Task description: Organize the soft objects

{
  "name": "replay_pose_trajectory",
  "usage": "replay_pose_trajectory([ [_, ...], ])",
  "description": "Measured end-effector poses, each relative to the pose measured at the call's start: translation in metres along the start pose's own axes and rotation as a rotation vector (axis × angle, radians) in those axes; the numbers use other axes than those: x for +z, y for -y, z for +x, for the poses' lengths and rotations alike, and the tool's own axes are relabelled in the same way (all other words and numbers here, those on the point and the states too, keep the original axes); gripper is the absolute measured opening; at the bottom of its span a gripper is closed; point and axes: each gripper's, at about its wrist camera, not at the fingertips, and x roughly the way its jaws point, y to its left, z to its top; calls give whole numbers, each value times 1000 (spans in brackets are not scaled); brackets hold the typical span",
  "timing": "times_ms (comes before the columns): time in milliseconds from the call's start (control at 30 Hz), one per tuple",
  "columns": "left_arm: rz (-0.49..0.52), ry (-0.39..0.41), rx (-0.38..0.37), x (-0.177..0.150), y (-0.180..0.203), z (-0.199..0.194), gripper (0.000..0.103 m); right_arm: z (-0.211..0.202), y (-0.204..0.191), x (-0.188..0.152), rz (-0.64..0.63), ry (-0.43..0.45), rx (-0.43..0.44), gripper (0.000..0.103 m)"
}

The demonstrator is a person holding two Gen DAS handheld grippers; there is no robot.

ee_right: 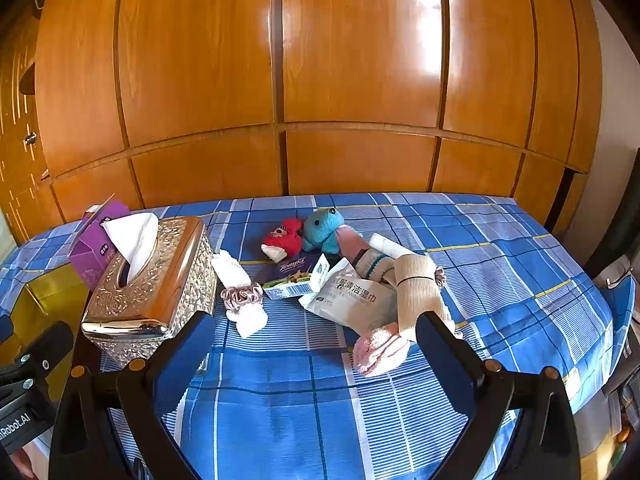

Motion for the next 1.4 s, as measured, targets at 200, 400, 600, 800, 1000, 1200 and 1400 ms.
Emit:
replay_pose_trajectory([
  [200,-2,3,2,0,0,-2,102,0,1,0,6,-2,1,102],
  [400,5,6,3,-1,2,-3,103,0,5,0,17,0,2,102],
  [600,15,3,0,0,5,-3,102,2,11,0,31,0,1,102],
  [800,42,3,-12,2,13,-4,103,5,24,-1,53,-5,-4,102],
  [1000,105,16,-93,4,26,-6,103,10,43,-4,74,-11,-19,102],
  [1200,218,11,-238,22,51,-9,103,17,90,-7,126,-58,-24,102],
  [1400,353,-25,-357,37,99,-2,103,24,164,-25,231,-145,-91,102],
])
